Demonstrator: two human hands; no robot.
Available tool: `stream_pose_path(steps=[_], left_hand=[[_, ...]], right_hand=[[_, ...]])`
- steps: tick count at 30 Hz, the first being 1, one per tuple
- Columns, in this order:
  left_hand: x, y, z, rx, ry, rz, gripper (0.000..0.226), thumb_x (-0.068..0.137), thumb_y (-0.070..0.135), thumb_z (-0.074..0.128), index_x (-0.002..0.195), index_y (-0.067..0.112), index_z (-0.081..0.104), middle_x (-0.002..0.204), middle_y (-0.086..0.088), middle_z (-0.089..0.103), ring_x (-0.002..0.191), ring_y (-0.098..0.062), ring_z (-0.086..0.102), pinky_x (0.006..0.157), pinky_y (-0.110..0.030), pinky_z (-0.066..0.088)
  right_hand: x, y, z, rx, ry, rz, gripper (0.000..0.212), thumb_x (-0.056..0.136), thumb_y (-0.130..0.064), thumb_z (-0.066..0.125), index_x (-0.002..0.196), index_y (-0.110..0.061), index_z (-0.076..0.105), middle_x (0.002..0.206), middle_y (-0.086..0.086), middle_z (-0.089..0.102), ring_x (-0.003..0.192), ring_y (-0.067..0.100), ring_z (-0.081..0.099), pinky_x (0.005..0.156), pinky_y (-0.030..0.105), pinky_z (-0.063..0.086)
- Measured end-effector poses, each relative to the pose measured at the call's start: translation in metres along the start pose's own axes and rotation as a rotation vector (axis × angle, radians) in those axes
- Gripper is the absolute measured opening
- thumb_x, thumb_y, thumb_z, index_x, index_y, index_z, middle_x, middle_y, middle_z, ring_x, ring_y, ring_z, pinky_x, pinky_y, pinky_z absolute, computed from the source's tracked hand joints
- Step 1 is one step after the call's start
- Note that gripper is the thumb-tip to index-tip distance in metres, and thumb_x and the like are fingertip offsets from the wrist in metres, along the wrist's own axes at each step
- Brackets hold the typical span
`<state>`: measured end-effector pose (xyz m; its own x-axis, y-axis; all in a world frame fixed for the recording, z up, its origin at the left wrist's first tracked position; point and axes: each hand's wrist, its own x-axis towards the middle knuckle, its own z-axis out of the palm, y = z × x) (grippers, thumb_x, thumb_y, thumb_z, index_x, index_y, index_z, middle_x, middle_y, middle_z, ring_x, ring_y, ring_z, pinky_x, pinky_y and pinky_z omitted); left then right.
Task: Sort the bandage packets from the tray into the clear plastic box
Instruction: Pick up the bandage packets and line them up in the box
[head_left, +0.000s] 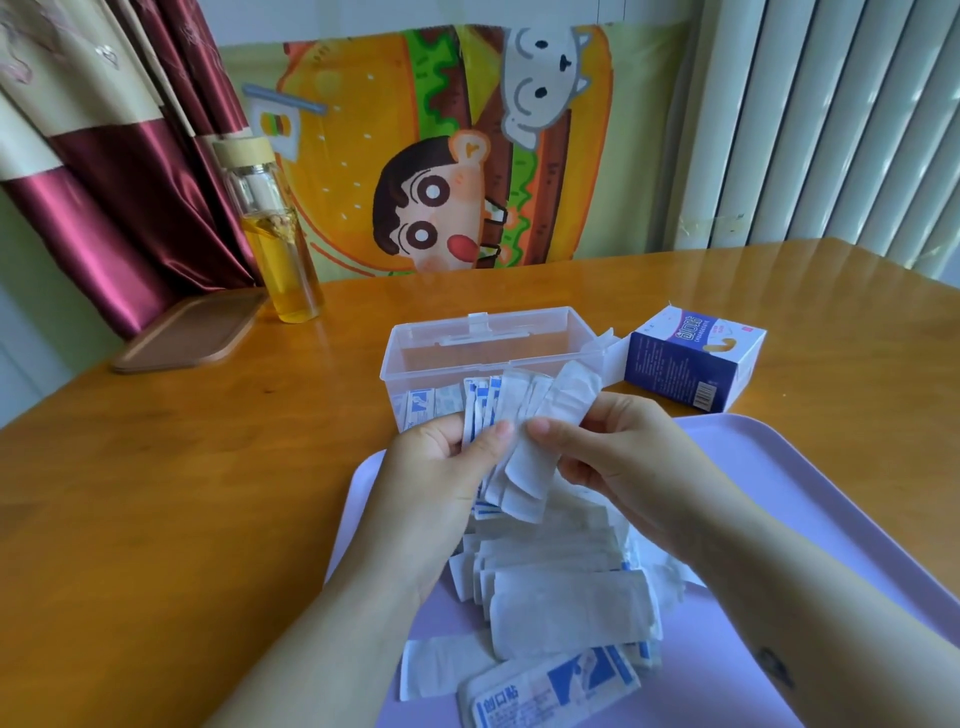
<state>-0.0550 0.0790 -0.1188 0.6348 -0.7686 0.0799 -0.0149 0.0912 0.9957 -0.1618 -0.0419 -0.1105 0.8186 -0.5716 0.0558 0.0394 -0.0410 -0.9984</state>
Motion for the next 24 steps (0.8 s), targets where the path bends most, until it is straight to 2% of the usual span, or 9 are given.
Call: stream_pose_path(steps=[3,6,9,12,15,17,20,22,24], left_hand=[[-0.001,0.002,0.0,-0.007,0.007,-0.012,0.019,0.086,0.018,0.064,0.102,0.015,0.071,0.096,-0.008,0.074,0.093,-0.026,0.07,0.089,-0.051,0.052],[-0.001,0.002,0.003,-0.086,-0.004,-0.05,0.024,0.082,0.023,0.063,0.103,0.015,0.072,0.099,-0.01,0.073,0.096,-0.028,0.069,0.091,-0.048,0.051],[0.0,0.002,0.005,-0.228,0.012,-0.126,0.025,0.091,0.02,0.055,0.109,0.011,0.068,0.097,-0.01,0.073,0.087,-0.022,0.071,0.077,-0.039,0.057],[0.002,0.005,0.003,-0.435,-0.008,-0.244,0.024,0.098,0.017,0.044,0.107,0.008,0.064,0.091,-0.011,0.074,0.076,-0.02,0.072,0.061,-0.029,0.059],[0.0,0.009,0.003,-0.624,-0.064,-0.356,0.028,0.099,0.022,0.04,0.112,0.009,0.062,0.092,-0.012,0.073,0.074,-0.021,0.072,0.062,-0.031,0.059],[-0.002,0.011,0.004,-0.672,-0.115,-0.38,0.034,0.099,0.028,0.039,0.121,0.013,0.06,0.098,-0.012,0.072,0.077,-0.021,0.071,0.063,-0.03,0.06],[-0.003,0.01,0.005,-0.667,-0.135,-0.386,0.036,0.097,0.027,0.041,0.125,0.012,0.058,0.098,-0.011,0.071,0.079,-0.02,0.07,0.062,-0.028,0.059],[-0.003,0.008,0.005,-0.666,-0.124,-0.38,0.035,0.096,0.021,0.043,0.126,0.009,0.057,0.098,-0.013,0.07,0.081,-0.021,0.068,0.065,-0.029,0.059],[-0.003,0.008,0.005,-0.662,-0.123,-0.361,0.031,0.096,0.014,0.042,0.122,0.006,0.058,0.093,-0.014,0.07,0.078,-0.021,0.068,0.063,-0.029,0.059]], right_hand=[[-0.002,-0.002,0.001,-0.008,-0.013,0.002,0.021,0.078,-0.026,0.07,0.091,-0.009,0.073,0.09,0.021,0.068,0.067,0.015,0.052,0.067,0.028,0.043],[-0.003,-0.004,0.002,-0.048,0.02,-0.005,0.009,0.082,-0.022,0.069,0.078,-0.015,0.071,0.06,0.0,0.059,0.052,0.008,0.044,0.056,0.022,0.038],[-0.002,-0.007,-0.001,-0.041,0.21,-0.149,0.017,0.083,-0.017,0.068,0.065,-0.017,0.066,0.049,-0.005,0.052,0.046,0.008,0.043,0.054,0.023,0.037],[-0.006,-0.02,-0.005,-0.103,0.328,-0.504,0.017,0.08,-0.004,0.069,0.072,-0.018,0.067,0.066,-0.006,0.067,0.062,0.003,0.061,0.063,0.014,0.045],[-0.006,-0.015,-0.002,-0.567,0.246,-0.748,0.034,0.066,0.01,0.071,0.082,-0.02,0.07,0.089,-0.007,0.069,0.086,-0.001,0.062,0.076,0.007,0.044],[-0.004,-0.006,0.004,-0.726,0.146,-0.769,0.03,0.067,0.007,0.067,0.085,-0.016,0.074,0.095,-0.005,0.068,0.091,0.001,0.062,0.081,0.007,0.046],[-0.004,-0.002,0.01,-0.77,0.055,-0.706,0.034,0.078,0.007,0.053,0.096,-0.012,0.074,0.103,-0.005,0.07,0.099,0.001,0.059,0.087,0.003,0.042],[-0.006,-0.003,0.01,-0.793,0.018,-0.649,0.042,0.08,0.007,0.047,0.102,-0.016,0.073,0.105,-0.014,0.067,0.107,-0.002,0.053,0.09,0.0,0.038],[-0.009,-0.004,0.01,-0.737,-0.009,-0.549,0.045,0.084,0.008,0.047,0.104,-0.025,0.072,0.107,-0.022,0.063,0.109,-0.003,0.051,0.09,0.005,0.04]])
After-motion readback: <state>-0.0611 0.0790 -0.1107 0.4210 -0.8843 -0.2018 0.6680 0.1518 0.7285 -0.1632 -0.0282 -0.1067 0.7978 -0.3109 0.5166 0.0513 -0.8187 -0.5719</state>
